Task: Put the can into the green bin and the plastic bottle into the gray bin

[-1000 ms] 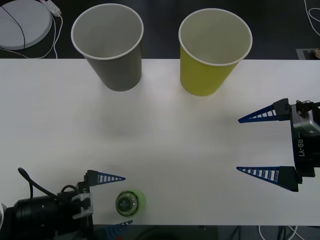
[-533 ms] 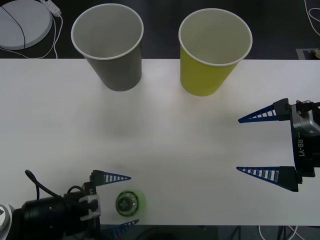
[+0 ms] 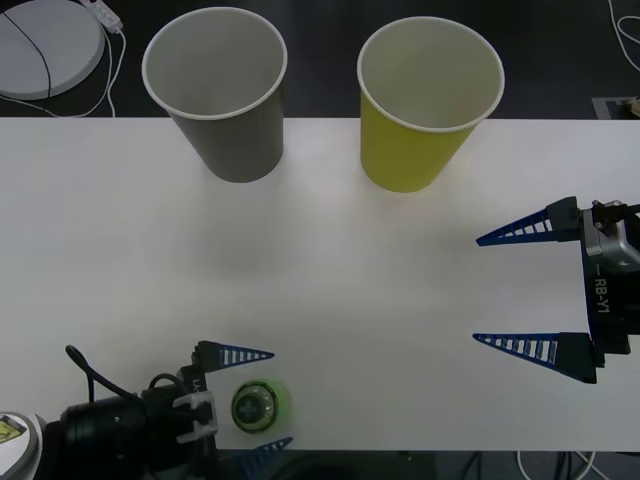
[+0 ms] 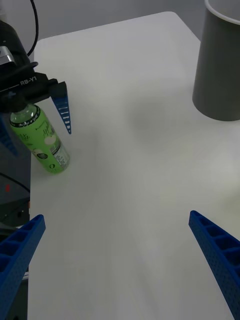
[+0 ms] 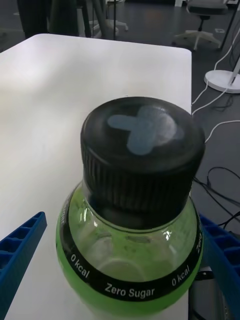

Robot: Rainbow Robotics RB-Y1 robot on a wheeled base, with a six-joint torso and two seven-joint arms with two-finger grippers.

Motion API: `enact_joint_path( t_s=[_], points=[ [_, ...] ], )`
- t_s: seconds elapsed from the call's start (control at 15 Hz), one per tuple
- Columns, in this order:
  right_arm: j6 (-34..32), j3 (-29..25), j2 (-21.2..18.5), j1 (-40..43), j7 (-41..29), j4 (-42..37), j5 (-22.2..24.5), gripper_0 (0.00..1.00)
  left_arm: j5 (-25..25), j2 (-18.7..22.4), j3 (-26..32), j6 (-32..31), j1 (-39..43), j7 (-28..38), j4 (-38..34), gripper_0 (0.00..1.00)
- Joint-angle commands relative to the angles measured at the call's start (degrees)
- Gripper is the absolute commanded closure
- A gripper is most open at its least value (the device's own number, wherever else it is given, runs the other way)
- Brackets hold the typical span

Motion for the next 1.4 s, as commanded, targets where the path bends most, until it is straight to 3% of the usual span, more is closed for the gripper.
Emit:
enact_joint_path(
  t_s=[0.07, 0.2, 0.27, 0.33, 0.4, 0.47, 1.4],
  points=[
    [0.0, 0.0, 0.0, 0.0, 0.0, 0.0, 0.0, 0.0, -0.2, -0.3, -0.4, 0.1, 0.1, -0.1, 0.0, 0.0],
    [0.0, 0.0, 0.0, 0.0, 0.0, 0.0, 0.0, 0.0, -0.2, -0.3, -0.4, 0.1, 0.1, -0.1, 0.0, 0.0],
    [0.0, 0.0, 0.0, 0.0, 0.0, 0.0, 0.0, 0.0, -0.2, -0.4, -0.4, 0.1, 0.1, -0.1, 0.0, 0.17],
    [0.0, 0.0, 0.0, 0.0, 0.0, 0.0, 0.0, 0.0, -0.2, -0.4, -0.4, 0.1, 0.2, -0.1, 0.0, 0.44],
    [0.0, 0.0, 0.0, 0.0, 0.0, 0.0, 0.0, 0.0, -0.3, -0.4, -0.5, 0.1, 0.3, -0.2, 0.1, 0.85],
    [0.0, 0.0, 0.0, 0.0, 0.0, 0.0, 0.0, 0.0, -0.2, -0.5, -0.6, 0.1, 0.3, -0.3, 0.0, 1.0],
    [0.0, 0.0, 0.0, 0.0, 0.0, 0.0, 0.0, 0.0, 2.4, 1.7, 0.3, 1.0, 0.4, 1.3, -2.4, 1.0]
  ],
)
